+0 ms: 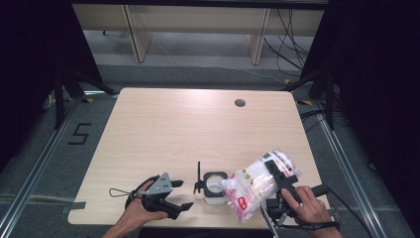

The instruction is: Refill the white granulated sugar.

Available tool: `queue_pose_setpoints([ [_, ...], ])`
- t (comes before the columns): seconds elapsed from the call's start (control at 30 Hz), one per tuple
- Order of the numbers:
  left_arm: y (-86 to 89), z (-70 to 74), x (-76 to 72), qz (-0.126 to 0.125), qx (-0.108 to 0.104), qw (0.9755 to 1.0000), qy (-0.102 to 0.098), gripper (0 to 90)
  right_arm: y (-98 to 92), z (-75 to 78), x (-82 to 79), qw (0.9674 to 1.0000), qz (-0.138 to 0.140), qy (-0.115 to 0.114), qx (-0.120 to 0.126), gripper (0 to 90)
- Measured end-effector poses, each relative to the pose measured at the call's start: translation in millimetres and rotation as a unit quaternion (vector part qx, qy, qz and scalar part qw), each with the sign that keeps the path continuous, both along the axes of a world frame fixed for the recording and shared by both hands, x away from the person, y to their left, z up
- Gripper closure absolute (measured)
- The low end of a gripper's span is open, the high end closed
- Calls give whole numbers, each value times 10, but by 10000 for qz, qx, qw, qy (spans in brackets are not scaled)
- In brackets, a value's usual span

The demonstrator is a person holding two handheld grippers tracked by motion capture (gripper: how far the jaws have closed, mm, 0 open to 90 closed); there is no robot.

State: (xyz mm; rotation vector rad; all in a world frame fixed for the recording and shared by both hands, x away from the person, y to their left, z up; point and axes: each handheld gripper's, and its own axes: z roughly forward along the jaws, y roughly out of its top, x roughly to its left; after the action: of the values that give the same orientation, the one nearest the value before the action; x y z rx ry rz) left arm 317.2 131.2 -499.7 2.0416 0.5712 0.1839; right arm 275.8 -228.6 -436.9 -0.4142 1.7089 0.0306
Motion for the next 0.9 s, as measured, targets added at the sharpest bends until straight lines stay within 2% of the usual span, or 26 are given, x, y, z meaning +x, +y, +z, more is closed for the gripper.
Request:
queue_pose_setpoints([
  [0.03, 0, 0, 0, -1, 3, 10000, 0, 197, -10, -31, 9, 9999, 55, -31, 132, 408],
  [0.07, 0, 0, 0, -1, 3, 10000, 0, 197, -10, -31, 9, 9999, 55, -31, 132, 408],
  [0.1, -1, 0, -1, -2, -2, 10000, 1, 197, 31, 31, 43, 9985, 362, -61, -396, 407],
  [0.13, 0, 0, -1, -1, -2, 10000, 0, 197, 31, 31, 43, 9985, 362, -61, -396, 407],
  [0.17, 0, 0, 0, -1, 1, 10000, -1, 197, -2, -38, 5, 10000, -23, 48, 30, 408],
  [0.23, 1, -1, 0, -2, -4, 10000, -7, 197, 3, -36, 0, 9999, -73, 73, 7, 408],
  [0.27, 1, -1, 0, -2, -5, 10000, -6, 197, 59, 47, 64, 9965, 489, -21, -672, 408],
  [0.3, 2, 1, 2, -10, 10, 10000, -23, 197, 11, -36, -3, 9999, -92, 72, -76, 408],
  [0.33, 2, 1, 2, -10, 10, 10000, -23, 197, 11, -36, -3, 9999, -92, 72, -76, 408],
  [0.37, -7, -2, -7, 8, -62, 10000, 27, 197, 77, 43, 82, 9946, 598, -4, -851, 408],
  [0.4, -1, 0, -2, 2, -15, 10000, 6, 197, 77, 43, 82, 9946, 598, -4, -851, 408],
  [0.43, 2, 2, -1, 6, 11, 10000, -5, 197, 8, -76, 4, 9999, -111, 116, -43, 408],
  [0.6, 2, 3, -2, 7, 22, 10000, 2, 197, 5, -77, 7, 10000, -65, 65, 12, 408],
  [0.63, 0, 0, -1, -3, 0, 10000, 5, 197, 9, -52, 1, 9999, -82, 84, -86, 408],
  [0.77, 0, -1, 3, -35, -1, 10000, 2, 197, 11, -33, 2, 9999, -69, 46, -105, 408],
  [0.87, 4, 1, 11, -81, 25, 10000, -37, 197, 3, -36, 20, 9999, 88, 5, -65, 408],
  [0.9, -4, -3, 1, -37, -38, 10000, 29, 197, 4, -40, 17, 10000, 60, -9, -46, 408],
])
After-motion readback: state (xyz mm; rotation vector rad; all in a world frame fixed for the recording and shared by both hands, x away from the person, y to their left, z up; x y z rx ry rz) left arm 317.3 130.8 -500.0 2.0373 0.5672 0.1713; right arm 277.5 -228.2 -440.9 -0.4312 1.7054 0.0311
